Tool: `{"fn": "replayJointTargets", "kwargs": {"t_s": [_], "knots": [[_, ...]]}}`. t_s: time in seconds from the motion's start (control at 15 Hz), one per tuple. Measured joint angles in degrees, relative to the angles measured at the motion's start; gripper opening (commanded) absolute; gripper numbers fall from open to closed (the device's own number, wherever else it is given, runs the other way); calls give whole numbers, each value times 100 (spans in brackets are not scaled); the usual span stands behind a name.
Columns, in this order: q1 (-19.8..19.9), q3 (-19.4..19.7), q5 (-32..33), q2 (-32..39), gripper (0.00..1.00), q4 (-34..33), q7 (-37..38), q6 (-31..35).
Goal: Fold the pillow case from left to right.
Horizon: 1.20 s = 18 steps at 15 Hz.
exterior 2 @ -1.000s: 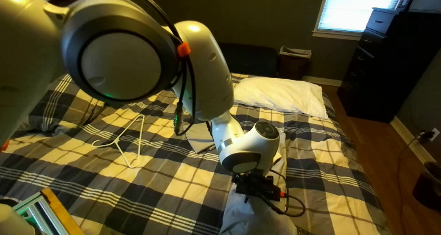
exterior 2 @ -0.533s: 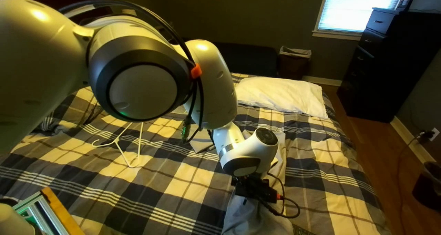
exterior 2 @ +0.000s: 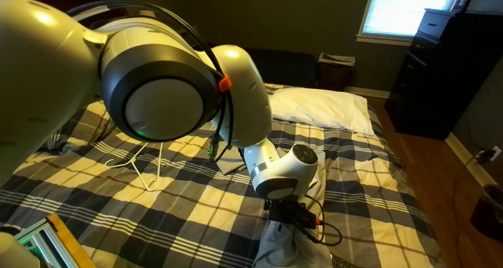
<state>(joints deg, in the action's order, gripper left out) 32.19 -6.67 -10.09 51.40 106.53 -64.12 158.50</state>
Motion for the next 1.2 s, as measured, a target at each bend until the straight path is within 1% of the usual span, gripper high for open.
{"fn": "replayJointTargets", "kwargs": {"t_s": [0.13, 0.4, 0.53, 0.67, 0.73, 0.87, 0.93, 1.07, 1.13, 1.2], "knots": [[256, -353, -50, -24, 18, -2, -129, -256], [859, -1401, -461, -156, 17, 61, -609, -776], [1030, -1915, -781, -244, 17, 135, -924, -953], [1077, -2304, -1068, -287, 17, 164, -1208, -1298], [1044, -2408, -1154, -290, 42, 153, -1293, -1575], [892, -2341, -1225, -299, 42, 136, -1300, -1614], [857, -2291, -1237, -298, 17, 132, -1301, -1611], [846, -2220, -1273, -300, 17, 125, -1330, -1611], [811, -2180, -1364, -300, 17, 134, -1349, -1506], [749, -2151, -1469, -300, 17, 169, -1363, -1158]]}}
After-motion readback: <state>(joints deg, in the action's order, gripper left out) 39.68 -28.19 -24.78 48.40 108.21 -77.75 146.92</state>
